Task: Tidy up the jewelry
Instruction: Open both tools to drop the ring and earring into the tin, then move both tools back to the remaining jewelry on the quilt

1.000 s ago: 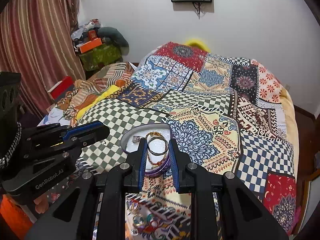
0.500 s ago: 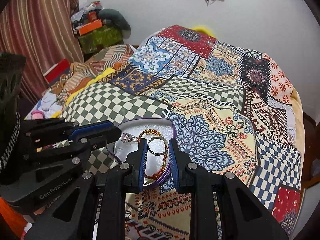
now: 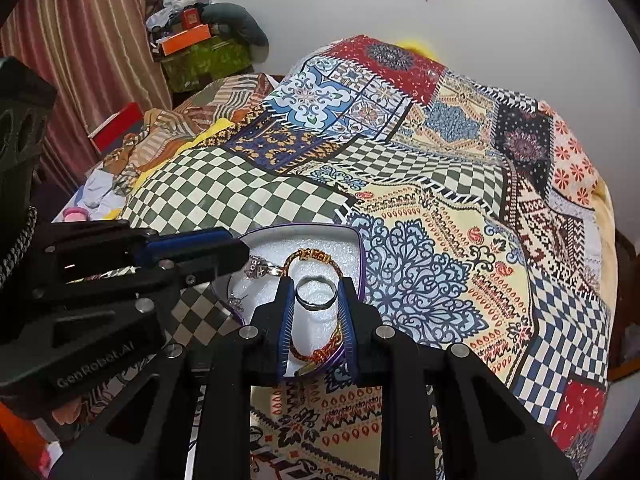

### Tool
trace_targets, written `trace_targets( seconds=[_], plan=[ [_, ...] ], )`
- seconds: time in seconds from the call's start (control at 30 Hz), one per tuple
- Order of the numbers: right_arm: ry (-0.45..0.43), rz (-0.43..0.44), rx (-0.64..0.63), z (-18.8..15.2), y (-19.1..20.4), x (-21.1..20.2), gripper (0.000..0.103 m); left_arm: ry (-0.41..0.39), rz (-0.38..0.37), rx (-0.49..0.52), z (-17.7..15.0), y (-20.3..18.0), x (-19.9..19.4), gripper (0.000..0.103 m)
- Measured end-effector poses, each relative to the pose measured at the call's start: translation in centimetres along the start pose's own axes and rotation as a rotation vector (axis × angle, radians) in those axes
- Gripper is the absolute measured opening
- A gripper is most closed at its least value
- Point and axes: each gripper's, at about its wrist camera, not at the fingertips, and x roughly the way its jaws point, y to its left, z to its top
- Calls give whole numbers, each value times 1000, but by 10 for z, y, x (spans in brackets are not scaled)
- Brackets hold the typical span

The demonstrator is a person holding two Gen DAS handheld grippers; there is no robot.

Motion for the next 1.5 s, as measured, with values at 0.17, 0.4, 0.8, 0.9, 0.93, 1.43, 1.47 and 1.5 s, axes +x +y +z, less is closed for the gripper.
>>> trace_targets(
  seconds=[0.17,0.4,0.8,0.9,0.93,1.43,1.47,1.5],
  plan=[
    [-11,7,17,0,0,-11,27,-23,8,-2,1,-1,-16,9],
    [-74,-23,17,-1,5,-49,28,-59,34,11,0,-9,-48,14],
    [-171,-85,26,-30,14,-111,46,-83,66,69,-25,-37,-100,29],
    [-178,-88,26,-40,14,-120,46,-69,72,85,-35,-44,-103,30],
    [-180,-87,28,-43,14,-121,46,-62,75,94,-40,-48,-103,30],
    [-133,-119,41,-98,7,-118,46,47,14,154,-95,-84,-85,30],
    [-126,-122,41,-101,5,-117,46,55,10,156,-98,-85,-82,30],
    [-123,-125,42,-103,5,-117,46,66,4,158,-101,-87,-78,30]
  ],
)
